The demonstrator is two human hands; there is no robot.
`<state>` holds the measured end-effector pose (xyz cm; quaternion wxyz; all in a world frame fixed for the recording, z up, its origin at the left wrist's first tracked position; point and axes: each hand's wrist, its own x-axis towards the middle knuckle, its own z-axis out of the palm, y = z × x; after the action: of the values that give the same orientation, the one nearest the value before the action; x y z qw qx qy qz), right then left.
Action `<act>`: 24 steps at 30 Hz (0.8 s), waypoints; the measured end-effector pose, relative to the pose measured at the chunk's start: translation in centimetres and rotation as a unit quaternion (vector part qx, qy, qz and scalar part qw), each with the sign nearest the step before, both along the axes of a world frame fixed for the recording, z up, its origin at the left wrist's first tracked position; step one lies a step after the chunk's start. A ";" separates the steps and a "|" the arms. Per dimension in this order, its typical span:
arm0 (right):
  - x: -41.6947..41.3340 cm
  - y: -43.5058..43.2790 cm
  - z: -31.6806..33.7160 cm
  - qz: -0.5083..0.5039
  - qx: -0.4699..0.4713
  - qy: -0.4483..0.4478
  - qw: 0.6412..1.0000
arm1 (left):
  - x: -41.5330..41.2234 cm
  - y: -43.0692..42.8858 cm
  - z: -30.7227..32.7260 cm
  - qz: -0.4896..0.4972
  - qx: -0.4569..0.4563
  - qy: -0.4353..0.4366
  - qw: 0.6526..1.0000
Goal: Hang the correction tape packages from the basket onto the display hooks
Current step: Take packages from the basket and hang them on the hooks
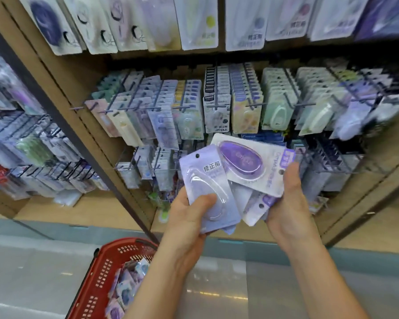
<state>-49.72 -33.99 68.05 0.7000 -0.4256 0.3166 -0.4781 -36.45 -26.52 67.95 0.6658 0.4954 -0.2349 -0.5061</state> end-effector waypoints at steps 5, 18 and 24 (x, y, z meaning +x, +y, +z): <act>-0.4 -0.1 1.1 -0.058 0.004 0.031 0.998 | 0.7 -0.9 1.3 -0.063 -0.034 -0.011 0.997; 2.4 0.5 3.6 -0.339 -0.004 -0.087 0.937 | 1.5 -4.9 5.0 0.023 -0.099 0.085 0.991; 0.6 0.1 4.7 -0.367 -0.120 -0.035 0.922 | 0.9 -8.0 7.1 -0.045 -0.123 0.187 0.974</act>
<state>-49.14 -33.92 72.72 0.4297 -0.3431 0.3667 -0.7505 -35.58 -34.48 75.10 0.7303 0.2956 -0.1883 -0.5863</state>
